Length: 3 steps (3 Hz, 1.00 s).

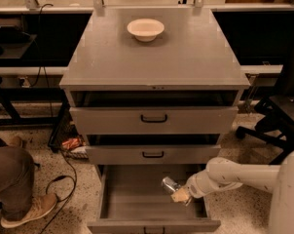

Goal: Place redbull can into bottom drawer

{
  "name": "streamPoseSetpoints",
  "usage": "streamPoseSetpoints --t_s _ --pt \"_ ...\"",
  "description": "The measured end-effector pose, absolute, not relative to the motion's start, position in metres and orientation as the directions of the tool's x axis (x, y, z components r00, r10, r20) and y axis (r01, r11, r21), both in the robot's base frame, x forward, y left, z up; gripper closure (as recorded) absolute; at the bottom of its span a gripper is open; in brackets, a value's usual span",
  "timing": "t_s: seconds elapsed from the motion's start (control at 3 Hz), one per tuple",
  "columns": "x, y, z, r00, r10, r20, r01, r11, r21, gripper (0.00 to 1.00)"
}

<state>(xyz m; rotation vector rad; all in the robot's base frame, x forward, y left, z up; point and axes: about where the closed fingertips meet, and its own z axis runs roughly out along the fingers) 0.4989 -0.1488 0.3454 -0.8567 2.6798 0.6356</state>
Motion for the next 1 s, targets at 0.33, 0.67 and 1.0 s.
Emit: streamPoseSetpoints --t_s 0.33,0.67,1.0 --pt "0.508 -0.150 0.290 -0.822 -0.443 -0.357 -0.557 0.755 0.346 1.00" --pt "0.523 -0.140 0.240 -0.823 -0.444 -0.354 -0.559 0.744 0.366 1.00" --pt "0.540 -0.130 0.209 -0.815 -0.450 -0.365 -0.571 0.732 0.373 1.00"
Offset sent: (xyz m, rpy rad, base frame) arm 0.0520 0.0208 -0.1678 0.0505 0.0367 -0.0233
